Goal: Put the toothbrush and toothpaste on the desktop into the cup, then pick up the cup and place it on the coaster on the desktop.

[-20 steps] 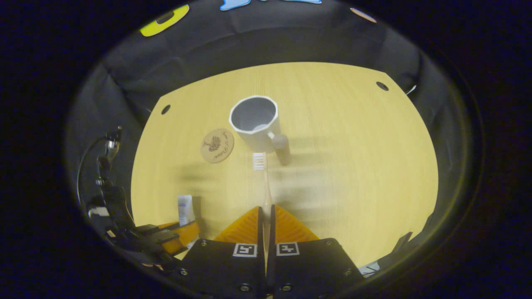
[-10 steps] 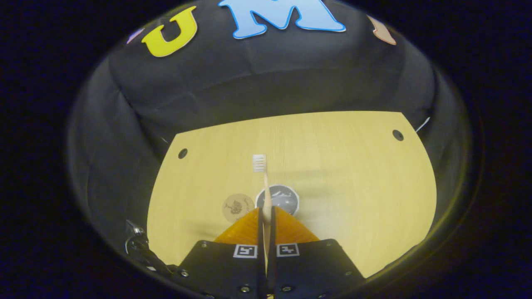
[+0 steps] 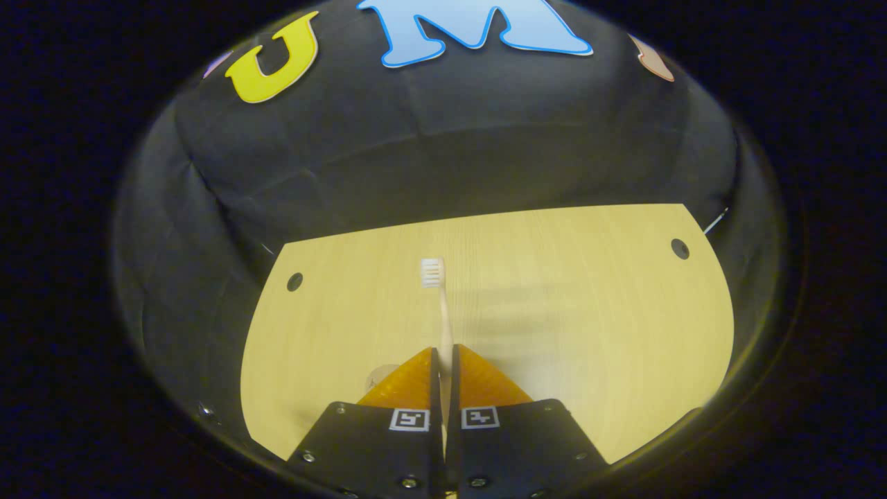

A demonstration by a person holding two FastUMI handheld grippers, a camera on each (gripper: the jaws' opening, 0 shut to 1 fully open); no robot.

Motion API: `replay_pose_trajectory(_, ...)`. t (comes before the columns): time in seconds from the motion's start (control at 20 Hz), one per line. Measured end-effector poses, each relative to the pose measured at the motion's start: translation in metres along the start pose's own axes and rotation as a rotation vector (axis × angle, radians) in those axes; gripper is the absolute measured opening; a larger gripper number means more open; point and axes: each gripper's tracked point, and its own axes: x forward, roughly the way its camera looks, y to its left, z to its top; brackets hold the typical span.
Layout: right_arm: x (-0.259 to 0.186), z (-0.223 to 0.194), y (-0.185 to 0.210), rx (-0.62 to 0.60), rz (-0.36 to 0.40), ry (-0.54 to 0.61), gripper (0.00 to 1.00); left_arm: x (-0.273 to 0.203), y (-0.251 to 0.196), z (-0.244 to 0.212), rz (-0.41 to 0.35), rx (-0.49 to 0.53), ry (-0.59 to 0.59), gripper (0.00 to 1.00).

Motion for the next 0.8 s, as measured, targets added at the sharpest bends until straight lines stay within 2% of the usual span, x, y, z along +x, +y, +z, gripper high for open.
replay_pose_trajectory(0.15, 0.008, 0.015, 0.003, -0.002, 0.004, -0.044, 0.02, -0.009, 0.005, 0.001, 0.009, -0.029, -0.008, 0.36)
replay_pose_trajectory(0.2, 0.013, 0.015, 0.004, -0.017, 0.004, -0.056, 0.02, -0.011, 0.006, 0.001, 0.011, -0.031, -0.012, 0.31)
replay_pose_trajectory(0.25, 0.015, 0.014, 0.003, -0.044, -0.004, -0.065, 0.03, -0.013, 0.008, 0.001, 0.013, -0.031, -0.015, 0.36)
replay_pose_trajectory(0.3, 0.018, 0.013, 0.002, -0.078, -0.013, -0.084, 0.02, -0.014, 0.007, -0.001, 0.016, -0.031, -0.017, 0.31)
replay_pose_trajectory(0.4, 0.022, 0.013, 0.007, -0.115, -0.009, -0.135, 0.02, -0.018, 0.009, -0.001, 0.019, -0.032, -0.02, 0.31)
replay_pose_trajectory(0.55, 0.021, 0.005, 0.007, -0.092, -0.001, -0.179, 0.02, -0.02, 0.01, -0.001, 0.024, -0.035, -0.022, 0.31)
replay_pose_trajectory(0.6, 0.02, 0.002, 0.006, -0.084, 0.002, -0.196, 0.02, -0.021, 0.01, -0.001, 0.026, -0.036, -0.024, 0.36)
replay_pose_trajectory(0.65, 0.017, 0.0, 0.005, -0.08, 0.01, -0.217, 0.02, -0.02, 0.009, -0.001, 0.029, -0.036, -0.024, 0.31)
replay_pose_trajectory(0.8, 0.01, -0.014, -0.001, -0.089, 0.012, -0.253, 0.03, -0.017, 0.009, 0.002, 0.034, -0.029, -0.031, 0.31)
